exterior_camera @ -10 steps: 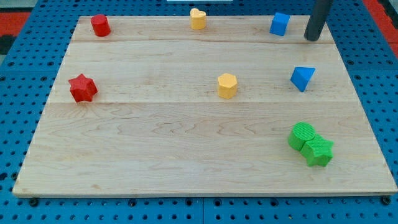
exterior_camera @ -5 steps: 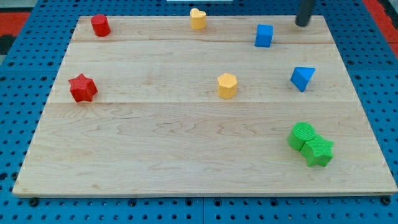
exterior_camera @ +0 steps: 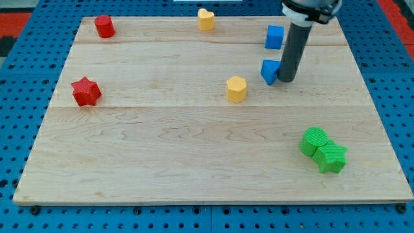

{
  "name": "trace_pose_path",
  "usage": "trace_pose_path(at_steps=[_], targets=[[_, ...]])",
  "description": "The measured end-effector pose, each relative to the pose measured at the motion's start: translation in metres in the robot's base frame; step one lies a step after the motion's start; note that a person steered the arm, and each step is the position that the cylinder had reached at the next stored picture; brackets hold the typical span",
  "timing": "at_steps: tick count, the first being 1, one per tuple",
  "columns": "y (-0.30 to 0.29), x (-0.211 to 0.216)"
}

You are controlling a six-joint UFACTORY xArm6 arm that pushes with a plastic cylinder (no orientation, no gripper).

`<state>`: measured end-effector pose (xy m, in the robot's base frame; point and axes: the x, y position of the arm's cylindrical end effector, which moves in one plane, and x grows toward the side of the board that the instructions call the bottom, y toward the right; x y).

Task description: Place the blue cube blue triangle diagonal to each other

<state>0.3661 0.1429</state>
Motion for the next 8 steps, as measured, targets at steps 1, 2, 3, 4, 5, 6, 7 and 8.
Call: trace_pose_path(at_steps=[1,2,3,4,5,6,7,8], targets=[[0.026,-0.02],[0.058,-0.056],[0.038,-0.102],[-0.022,-0.103],[-0.082,-0.103],[-0.081,-0.116],[-0.098,-0.089],[-0.138,-0.084]])
